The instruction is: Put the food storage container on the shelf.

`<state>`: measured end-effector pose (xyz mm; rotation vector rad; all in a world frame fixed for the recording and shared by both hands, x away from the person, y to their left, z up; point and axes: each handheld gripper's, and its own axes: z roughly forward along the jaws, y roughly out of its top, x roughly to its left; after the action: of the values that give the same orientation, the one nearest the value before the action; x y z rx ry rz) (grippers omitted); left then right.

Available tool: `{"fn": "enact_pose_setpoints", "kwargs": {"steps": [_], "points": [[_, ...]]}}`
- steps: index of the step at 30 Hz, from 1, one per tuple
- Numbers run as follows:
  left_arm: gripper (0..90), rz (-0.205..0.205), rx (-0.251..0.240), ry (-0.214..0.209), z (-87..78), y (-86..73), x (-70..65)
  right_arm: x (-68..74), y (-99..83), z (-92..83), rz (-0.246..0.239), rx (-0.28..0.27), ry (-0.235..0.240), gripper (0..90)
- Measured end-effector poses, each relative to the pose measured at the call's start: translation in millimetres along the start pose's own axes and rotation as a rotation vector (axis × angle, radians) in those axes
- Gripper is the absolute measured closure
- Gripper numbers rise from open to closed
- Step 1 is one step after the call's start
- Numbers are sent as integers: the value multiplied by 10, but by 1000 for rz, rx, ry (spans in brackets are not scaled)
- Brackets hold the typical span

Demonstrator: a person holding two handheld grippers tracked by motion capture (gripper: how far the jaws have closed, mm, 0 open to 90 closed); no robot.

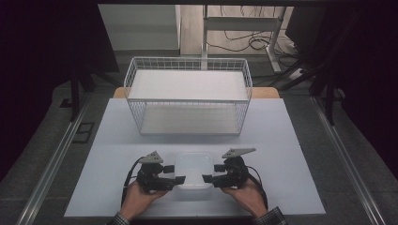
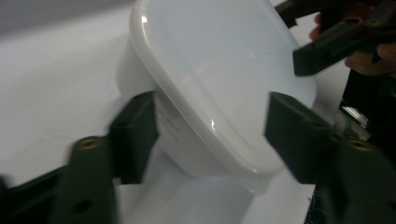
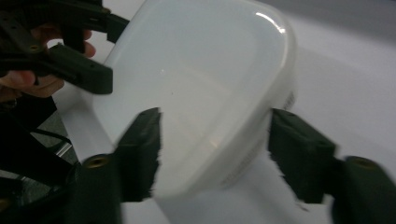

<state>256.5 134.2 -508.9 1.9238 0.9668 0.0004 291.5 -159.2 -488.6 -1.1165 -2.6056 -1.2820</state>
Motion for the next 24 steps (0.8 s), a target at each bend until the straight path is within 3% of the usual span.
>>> {"fn": "enact_pose_setpoints", "kwargs": {"steps": [3,6,9,10,12,24], "points": [[532,2,-25,25,-48,-6,-32,25,-35,-138,4,-20,-27,558],[636,-10,-42,31,-86,-8,-40,61,-52,-198,26,-37,-52,639],[789,3,-56,71,-105,-11,-53,59,-54,-257,41,-77,-68,778],[785,21,-51,99,-80,-17,-70,66,-58,-250,16,-75,-89,776],[786,0,-67,95,-82,-20,-50,81,-62,-234,18,-84,-110,778],[790,14,-120,115,-178,72,-46,113,11,-257,-9,-168,-116,779]]}}
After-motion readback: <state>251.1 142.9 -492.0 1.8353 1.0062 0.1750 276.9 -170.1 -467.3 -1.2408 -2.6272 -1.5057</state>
